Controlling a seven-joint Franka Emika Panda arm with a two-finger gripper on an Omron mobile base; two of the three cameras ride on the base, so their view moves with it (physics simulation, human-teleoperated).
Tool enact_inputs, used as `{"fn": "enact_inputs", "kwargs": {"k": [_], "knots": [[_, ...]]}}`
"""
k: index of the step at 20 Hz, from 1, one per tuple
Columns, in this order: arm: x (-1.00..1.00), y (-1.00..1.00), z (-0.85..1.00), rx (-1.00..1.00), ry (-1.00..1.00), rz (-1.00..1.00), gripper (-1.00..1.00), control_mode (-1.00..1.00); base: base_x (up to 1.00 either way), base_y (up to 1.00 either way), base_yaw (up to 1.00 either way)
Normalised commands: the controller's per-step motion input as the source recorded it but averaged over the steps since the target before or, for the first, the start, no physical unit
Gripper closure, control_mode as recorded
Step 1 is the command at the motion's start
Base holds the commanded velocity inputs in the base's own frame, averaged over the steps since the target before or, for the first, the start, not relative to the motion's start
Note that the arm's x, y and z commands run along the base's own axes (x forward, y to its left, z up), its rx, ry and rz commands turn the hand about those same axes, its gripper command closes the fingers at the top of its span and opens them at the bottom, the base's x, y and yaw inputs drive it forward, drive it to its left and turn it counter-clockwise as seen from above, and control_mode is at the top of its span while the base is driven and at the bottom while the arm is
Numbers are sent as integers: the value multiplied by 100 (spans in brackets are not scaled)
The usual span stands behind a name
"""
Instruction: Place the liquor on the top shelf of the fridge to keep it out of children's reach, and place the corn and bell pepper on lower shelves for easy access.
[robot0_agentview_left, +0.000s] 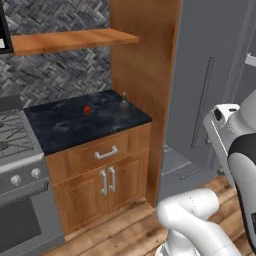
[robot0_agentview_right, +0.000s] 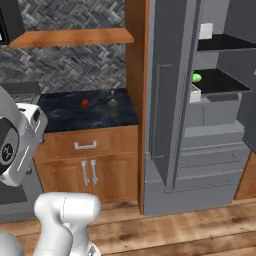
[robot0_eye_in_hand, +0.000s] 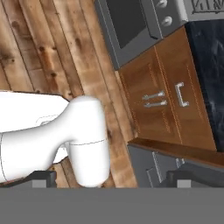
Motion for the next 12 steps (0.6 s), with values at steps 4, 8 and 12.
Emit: {"fn": "enact_inputs", "kwargs": {"k": [4,8,12], "knots": [[0,0,0,0,0,0,-100,100,54,89,-46],[0,0,0,0,0,0,-100,100,58,83,-39],[0,0,0,0,0,0,-100,100,63,78,-36]]}}
